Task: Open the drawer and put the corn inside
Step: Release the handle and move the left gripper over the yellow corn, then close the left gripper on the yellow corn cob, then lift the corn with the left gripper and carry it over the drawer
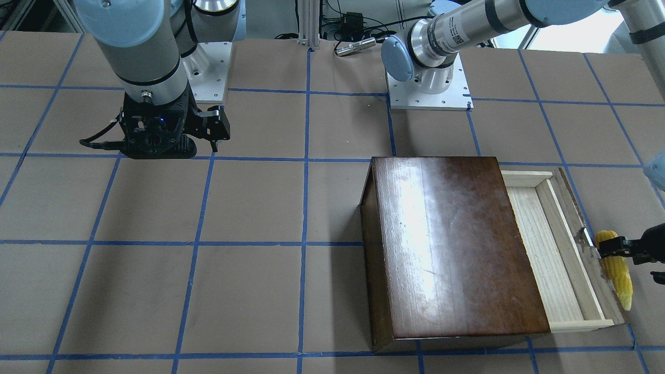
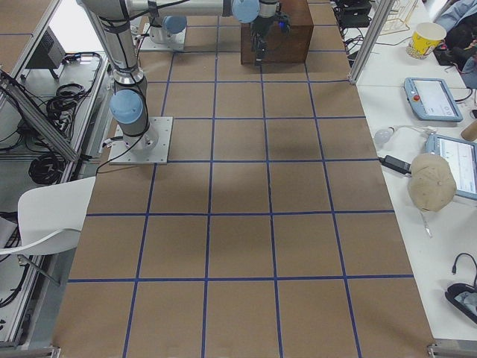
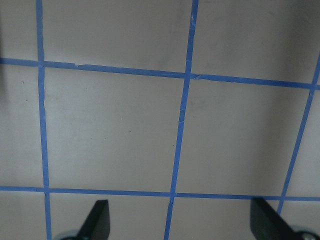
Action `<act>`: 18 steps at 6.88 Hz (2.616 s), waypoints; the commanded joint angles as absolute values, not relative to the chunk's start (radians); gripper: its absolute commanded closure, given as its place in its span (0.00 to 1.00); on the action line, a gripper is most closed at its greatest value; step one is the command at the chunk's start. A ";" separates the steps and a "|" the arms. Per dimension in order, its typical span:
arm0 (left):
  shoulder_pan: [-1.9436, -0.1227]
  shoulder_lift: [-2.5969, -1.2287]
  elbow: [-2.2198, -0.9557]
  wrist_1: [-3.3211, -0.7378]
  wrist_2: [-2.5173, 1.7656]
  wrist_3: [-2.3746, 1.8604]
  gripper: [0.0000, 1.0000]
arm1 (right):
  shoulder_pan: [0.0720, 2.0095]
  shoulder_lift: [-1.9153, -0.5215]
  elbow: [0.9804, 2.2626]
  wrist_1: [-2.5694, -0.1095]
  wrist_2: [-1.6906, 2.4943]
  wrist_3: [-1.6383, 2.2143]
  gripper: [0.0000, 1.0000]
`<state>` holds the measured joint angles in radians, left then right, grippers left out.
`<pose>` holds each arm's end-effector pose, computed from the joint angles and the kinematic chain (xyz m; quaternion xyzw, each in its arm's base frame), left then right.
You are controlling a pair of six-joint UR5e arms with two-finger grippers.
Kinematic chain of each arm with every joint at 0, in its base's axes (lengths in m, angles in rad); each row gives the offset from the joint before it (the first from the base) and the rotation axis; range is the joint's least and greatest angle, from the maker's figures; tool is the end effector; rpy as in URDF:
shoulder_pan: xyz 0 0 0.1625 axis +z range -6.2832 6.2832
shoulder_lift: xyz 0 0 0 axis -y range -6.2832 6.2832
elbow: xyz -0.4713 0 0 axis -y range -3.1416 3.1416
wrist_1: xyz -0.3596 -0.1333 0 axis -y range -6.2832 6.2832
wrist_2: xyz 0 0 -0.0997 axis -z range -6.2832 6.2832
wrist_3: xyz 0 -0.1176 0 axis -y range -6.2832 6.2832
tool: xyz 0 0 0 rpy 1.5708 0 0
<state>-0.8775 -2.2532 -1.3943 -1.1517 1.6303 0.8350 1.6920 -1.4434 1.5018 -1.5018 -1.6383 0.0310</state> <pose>0.3508 -0.6198 0.2284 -0.0720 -0.9960 -0.0519 0.0086 0.1852 -0.4840 0.4799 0.0471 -0.9963 -0.0609 0.0384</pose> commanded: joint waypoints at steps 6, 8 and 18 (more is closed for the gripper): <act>-0.879 -2.247 -1.323 -1.164 1.635 0.831 1.00 | 1.692 -1.443 1.502 -1.502 -1.638 0.031 0.00; -0.891 -2.215 -1.266 -1.218 1.628 0.821 1.00 | 1.692 -1.443 1.502 -1.502 -1.638 0.032 0.00; -1.193 -1.916 -1.285 -1.493 1.556 0.381 1.00 | 1.692 -1.443 1.502 -1.502 -1.638 0.031 0.00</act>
